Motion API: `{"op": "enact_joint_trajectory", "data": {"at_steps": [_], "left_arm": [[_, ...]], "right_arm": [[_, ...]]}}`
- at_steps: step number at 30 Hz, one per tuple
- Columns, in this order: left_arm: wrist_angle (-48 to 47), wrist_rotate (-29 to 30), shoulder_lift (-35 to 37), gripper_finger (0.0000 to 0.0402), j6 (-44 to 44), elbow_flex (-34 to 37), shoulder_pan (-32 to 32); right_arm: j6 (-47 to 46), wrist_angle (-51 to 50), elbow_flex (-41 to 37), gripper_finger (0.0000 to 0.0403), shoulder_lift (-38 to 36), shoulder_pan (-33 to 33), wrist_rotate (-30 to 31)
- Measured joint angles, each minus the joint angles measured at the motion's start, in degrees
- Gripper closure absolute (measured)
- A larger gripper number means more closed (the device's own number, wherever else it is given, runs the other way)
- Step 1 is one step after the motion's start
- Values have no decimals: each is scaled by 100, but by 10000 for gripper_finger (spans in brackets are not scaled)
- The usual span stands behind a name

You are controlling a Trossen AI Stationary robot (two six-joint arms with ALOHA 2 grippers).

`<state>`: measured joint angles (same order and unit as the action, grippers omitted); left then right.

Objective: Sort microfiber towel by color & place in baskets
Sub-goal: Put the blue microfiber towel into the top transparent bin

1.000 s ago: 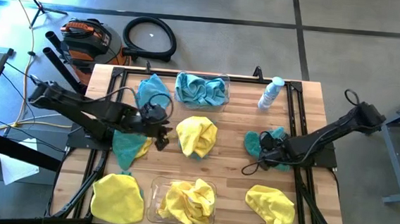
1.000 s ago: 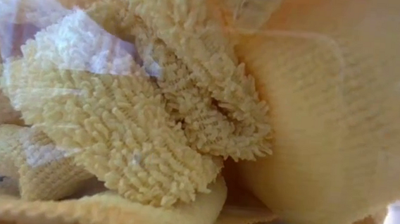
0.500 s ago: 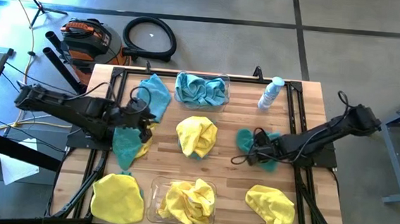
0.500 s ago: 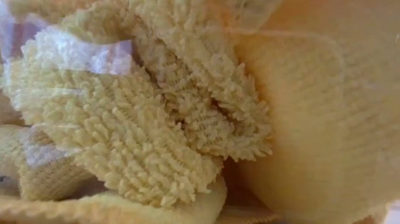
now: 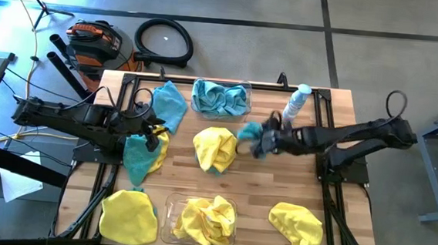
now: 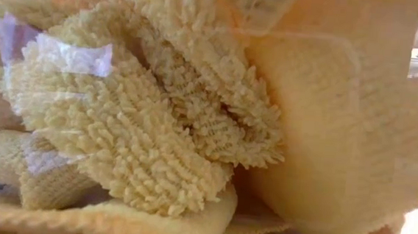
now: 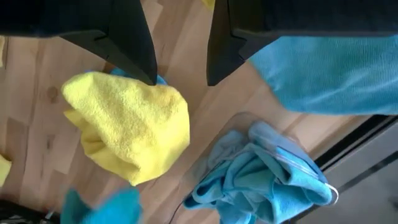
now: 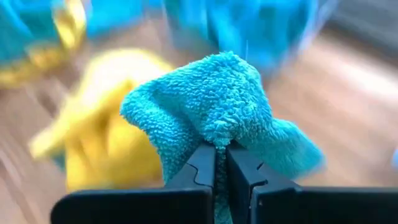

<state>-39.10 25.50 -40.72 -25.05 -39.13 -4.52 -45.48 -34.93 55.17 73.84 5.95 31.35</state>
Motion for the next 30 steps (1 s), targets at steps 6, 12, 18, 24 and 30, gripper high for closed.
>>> {"op": "enact_joint_trajectory", "data": {"at_steps": [6, 12, 18, 24, 30], "left_arm": [[-5, -9, -12, 273, 124, 0, 49], [-8, -9, -12, 273, 132, -2, 49], [-10, -9, -12, 273, 132, -2, 47], [-12, -9, -14, 273, 128, -2, 47], [-16, -9, -14, 273, 117, -2, 47]], "right_arm": [[1834, 326, 1273, 400, 137, -865, 276], [2970, 973, 2073, 400, 845, -1776, -439], [3252, 1300, 2636, 400, 1926, -2266, -1104], [3252, 1157, 2715, 400, 2731, -2469, -1209], [3204, 923, 2715, 400, 3224, -2699, -1286]]}}
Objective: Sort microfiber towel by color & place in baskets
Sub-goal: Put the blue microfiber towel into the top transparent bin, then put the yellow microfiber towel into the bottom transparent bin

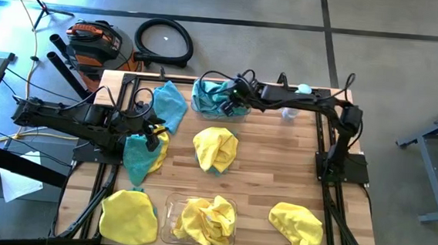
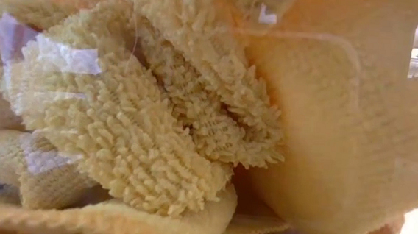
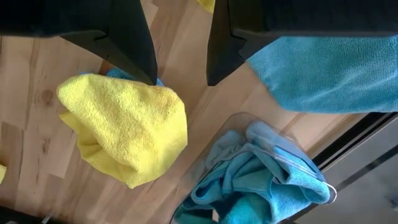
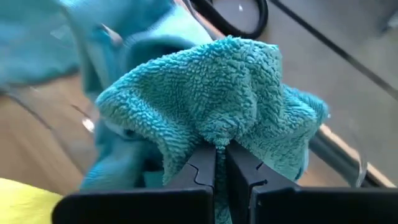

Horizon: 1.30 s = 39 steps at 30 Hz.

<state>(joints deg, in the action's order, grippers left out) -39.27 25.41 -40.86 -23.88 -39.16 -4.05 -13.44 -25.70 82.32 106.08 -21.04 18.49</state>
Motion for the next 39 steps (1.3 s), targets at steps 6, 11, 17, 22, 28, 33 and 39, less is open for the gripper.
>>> {"op": "enact_joint_trajectory", "data": {"at_steps": [6, 11, 17, 22, 28, 33, 39], "left_arm": [[-5, 0, 0, 273, -7, 0, 0], [-27, -45, 0, 273, -146, 0, 0], [-42, -90, 0, 273, -155, 0, -2], [-42, -90, 0, 273, -160, -2, -2], [-42, -90, 0, 273, -160, -2, -2], [-42, -90, 0, 273, -160, -2, -2], [-42, -87, 0, 273, -162, -4, -2]], "right_arm": [[-47, -303, 9, 401, 324, -233, -588], [-11, -658, 7, 400, 653, -394, -913], [35, -624, 7, 381, 742, -422, -926], [156, -622, 15, 342, 741, -422, -928], [45, -1008, 432, 291, 730, -422, -930], [47, -1770, 1102, 268, 718, -422, -928], [-58, -2869, 1820, 266, 706, -338, -915]]}}
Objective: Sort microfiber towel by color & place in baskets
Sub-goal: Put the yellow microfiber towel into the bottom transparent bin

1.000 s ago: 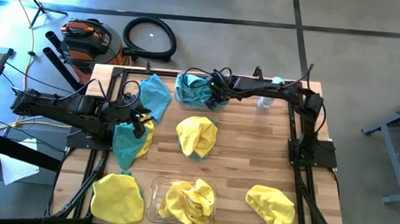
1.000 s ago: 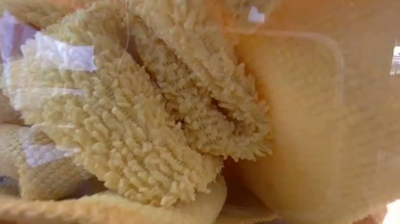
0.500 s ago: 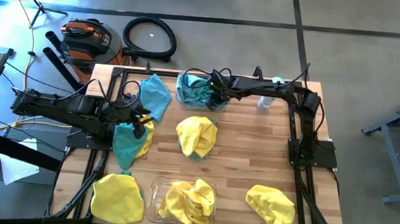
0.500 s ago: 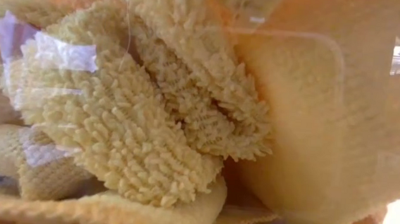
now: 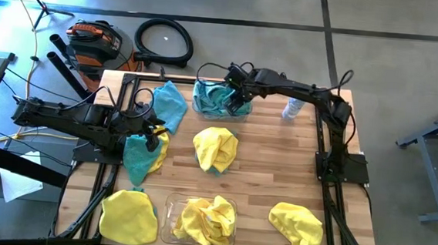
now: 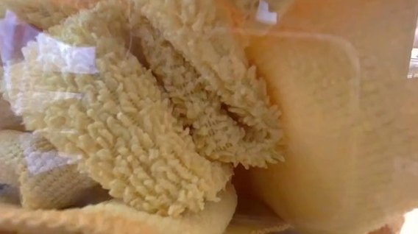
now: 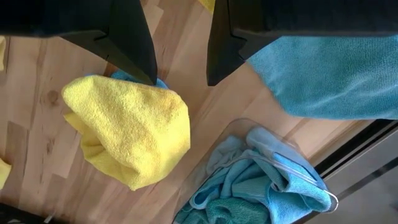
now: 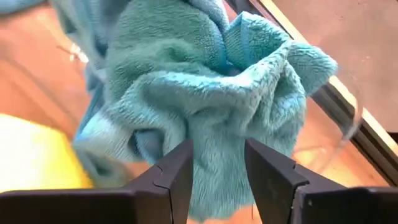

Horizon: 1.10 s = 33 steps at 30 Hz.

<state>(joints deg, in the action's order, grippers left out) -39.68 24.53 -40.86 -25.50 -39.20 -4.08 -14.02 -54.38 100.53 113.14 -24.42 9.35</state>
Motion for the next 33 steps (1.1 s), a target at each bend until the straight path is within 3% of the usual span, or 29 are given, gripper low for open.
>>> {"op": "enact_joint_trajectory", "data": {"at_steps": [6, 13, 18, 25, 33], "left_arm": [[-4, 2, 0, 273, 7, 0, 0], [11, 2, -2, 273, 13, 0, 1], [154, -59, -224, 273, 75, -2, 2], [981, -381, -1176, 273, 301, -144, 4], [1000, -460, -2941, 273, 363, -1383, 23]], "right_arm": [[-144, -231, -382, 279, -468, 296, -18], [-1209, 909, -2352, 286, -2187, 824, 80], [-2463, 1154, -3658, 286, -3438, 1453, 474], [-4323, 1217, -4854, 286, -4498, 2476, 912], [-5158, 1242, -5369, 286, -4675, 3246, 1277]]}}
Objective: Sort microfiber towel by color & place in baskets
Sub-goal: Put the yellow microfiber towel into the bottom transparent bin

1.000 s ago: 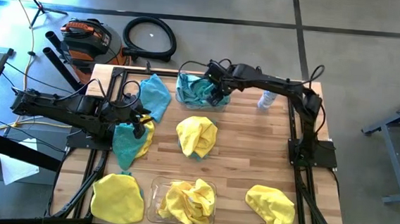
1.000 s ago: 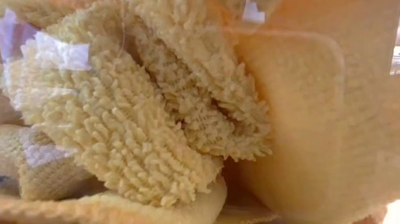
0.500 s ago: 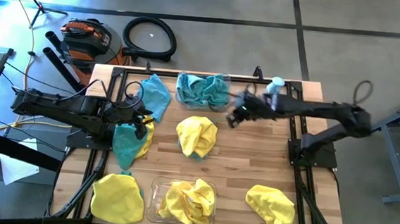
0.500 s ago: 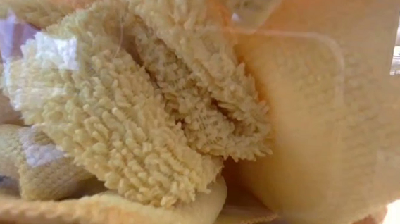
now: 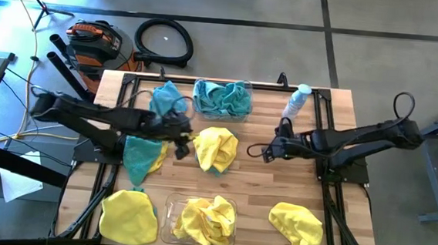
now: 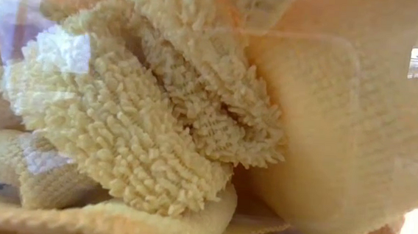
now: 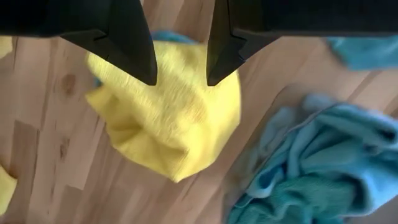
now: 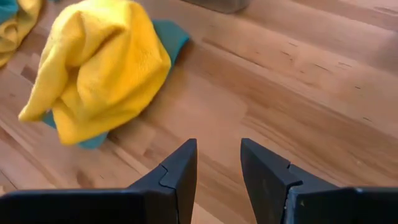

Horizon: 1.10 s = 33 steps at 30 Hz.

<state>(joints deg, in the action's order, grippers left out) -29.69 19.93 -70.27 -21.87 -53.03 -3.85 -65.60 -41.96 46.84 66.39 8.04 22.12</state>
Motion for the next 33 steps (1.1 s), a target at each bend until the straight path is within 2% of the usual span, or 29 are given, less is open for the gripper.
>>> {"op": "enact_joint_trajectory", "data": {"at_steps": [5, 12, 20, 25, 28, 31, 33], "left_arm": [[-18, -159, -1091, 273, -25, -874, 76], [-70, -626, -2420, 273, -599, -1785, 268], [-682, -663, -3641, 273, -1441, -2397, 394], [-839, -685, -4113, 275, -2032, -2473, 423], [-1016, -694, -4201, 303, -2309, -2480, 423], [-1166, -693, -4193, 368, -2403, -2480, 396], [-1240, -683, -4079, 391, -2432, -2481, 334]], "right_arm": [[79, -8, -10, 286, -2, 175, 108], [475, -6, -10, 286, -2, 318, 181], [890, -10, -10, 286, -2, 480, 179], [1054, -6, -10, 286, -2, 583, 176], [1148, 2, -10, 286, -2, 632, 178], [1325, 3, -10, 286, -2, 673, 177], [1452, 1, -10, 286, -2, 674, 176]]}}
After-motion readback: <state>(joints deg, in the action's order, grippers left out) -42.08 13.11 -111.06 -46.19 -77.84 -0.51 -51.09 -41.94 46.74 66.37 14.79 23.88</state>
